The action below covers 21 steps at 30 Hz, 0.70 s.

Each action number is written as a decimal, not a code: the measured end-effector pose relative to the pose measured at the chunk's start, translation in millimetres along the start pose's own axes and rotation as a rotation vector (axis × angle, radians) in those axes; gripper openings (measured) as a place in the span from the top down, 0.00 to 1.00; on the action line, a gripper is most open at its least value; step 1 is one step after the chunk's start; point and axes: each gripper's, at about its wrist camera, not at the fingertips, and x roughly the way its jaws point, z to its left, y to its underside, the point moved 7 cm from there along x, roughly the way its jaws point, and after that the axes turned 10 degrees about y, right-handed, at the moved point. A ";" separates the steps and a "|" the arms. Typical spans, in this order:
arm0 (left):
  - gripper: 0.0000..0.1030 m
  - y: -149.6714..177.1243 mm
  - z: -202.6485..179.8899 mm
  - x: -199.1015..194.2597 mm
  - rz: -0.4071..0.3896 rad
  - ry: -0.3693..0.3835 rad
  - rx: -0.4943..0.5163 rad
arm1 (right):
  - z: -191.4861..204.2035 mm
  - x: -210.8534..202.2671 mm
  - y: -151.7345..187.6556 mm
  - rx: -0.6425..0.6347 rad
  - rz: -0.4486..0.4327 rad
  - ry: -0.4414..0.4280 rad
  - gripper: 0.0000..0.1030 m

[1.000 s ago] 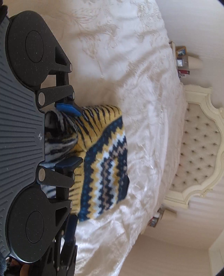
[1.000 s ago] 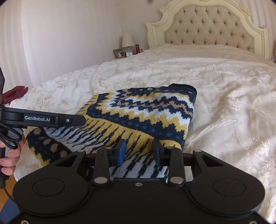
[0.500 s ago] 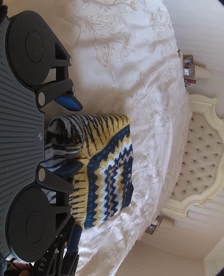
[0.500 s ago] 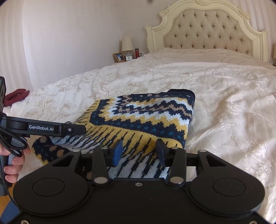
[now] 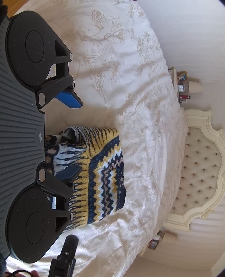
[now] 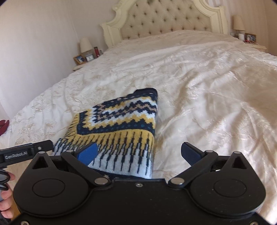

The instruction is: Fold small clothes

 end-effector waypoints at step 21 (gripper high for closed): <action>0.31 16.8 -20.2 -36.5 0.127 -0.055 0.015 | -1.5 -50.3 7.1 0.044 0.039 -0.035 0.01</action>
